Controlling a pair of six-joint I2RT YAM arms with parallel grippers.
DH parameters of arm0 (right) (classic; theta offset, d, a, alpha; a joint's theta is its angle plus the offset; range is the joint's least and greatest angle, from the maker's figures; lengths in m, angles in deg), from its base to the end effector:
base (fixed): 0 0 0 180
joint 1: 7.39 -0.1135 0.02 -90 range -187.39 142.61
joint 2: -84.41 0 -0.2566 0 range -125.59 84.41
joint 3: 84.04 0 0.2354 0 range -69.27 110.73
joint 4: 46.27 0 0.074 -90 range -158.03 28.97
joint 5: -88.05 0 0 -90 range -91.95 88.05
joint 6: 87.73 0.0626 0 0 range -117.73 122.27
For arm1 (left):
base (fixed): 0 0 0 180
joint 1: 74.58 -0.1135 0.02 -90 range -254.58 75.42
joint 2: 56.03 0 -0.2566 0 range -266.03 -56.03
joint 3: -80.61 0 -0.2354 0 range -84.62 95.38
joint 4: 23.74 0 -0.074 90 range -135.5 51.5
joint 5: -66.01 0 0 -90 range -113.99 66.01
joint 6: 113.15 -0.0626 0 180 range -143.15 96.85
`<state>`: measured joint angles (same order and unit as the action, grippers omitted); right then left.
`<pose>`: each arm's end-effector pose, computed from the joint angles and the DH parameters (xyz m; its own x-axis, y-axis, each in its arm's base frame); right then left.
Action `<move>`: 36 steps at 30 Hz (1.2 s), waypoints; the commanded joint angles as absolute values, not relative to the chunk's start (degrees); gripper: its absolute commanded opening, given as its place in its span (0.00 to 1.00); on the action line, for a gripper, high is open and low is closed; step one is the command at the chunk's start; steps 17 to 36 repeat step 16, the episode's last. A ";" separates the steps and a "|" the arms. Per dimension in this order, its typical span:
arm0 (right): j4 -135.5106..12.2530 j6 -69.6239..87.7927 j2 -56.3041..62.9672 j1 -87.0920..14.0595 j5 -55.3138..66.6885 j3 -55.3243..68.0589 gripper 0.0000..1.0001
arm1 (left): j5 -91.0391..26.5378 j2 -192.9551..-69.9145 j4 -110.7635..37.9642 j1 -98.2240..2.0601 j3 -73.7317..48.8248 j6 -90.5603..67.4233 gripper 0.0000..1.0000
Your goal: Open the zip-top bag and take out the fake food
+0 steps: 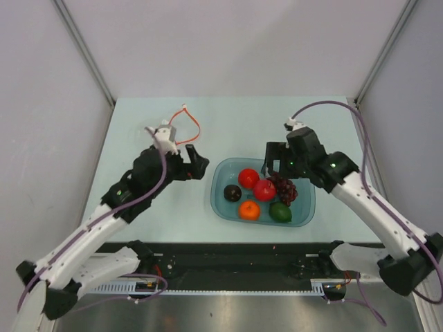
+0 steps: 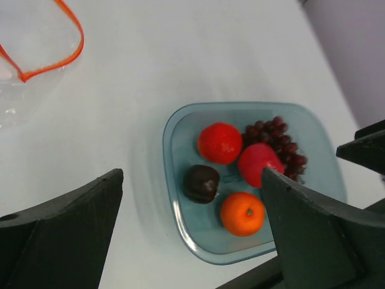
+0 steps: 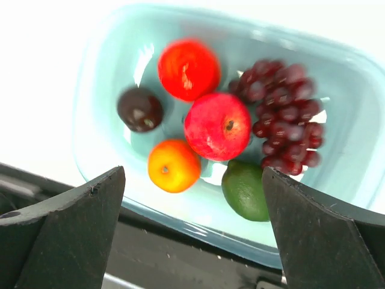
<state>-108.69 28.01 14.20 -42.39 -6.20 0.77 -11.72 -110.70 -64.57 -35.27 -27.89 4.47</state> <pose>0.2095 0.1410 0.3132 -0.7775 -0.0157 -0.6287 -0.2149 0.9461 0.2421 0.1790 -0.1293 0.3360 -0.4962 -0.1792 -0.8495 0.2695 0.8983 -0.3469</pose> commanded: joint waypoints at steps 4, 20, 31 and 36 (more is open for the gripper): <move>-109.11 34.70 30.16 -42.72 -16.72 -3.70 1.00 | -14.93 -88.92 -34.66 -34.24 -45.31 7.18 1.00; -109.54 52.61 61.21 -42.63 -31.84 -6.51 1.00 | -19.36 -74.14 -36.91 -34.24 -39.28 5.07 1.00; -109.54 52.61 61.21 -42.63 -31.84 -6.51 1.00 | -19.36 -74.14 -36.91 -34.24 -39.28 5.07 1.00; -109.54 52.61 61.21 -42.63 -31.84 -6.51 1.00 | -19.36 -74.14 -36.91 -34.24 -39.28 5.07 1.00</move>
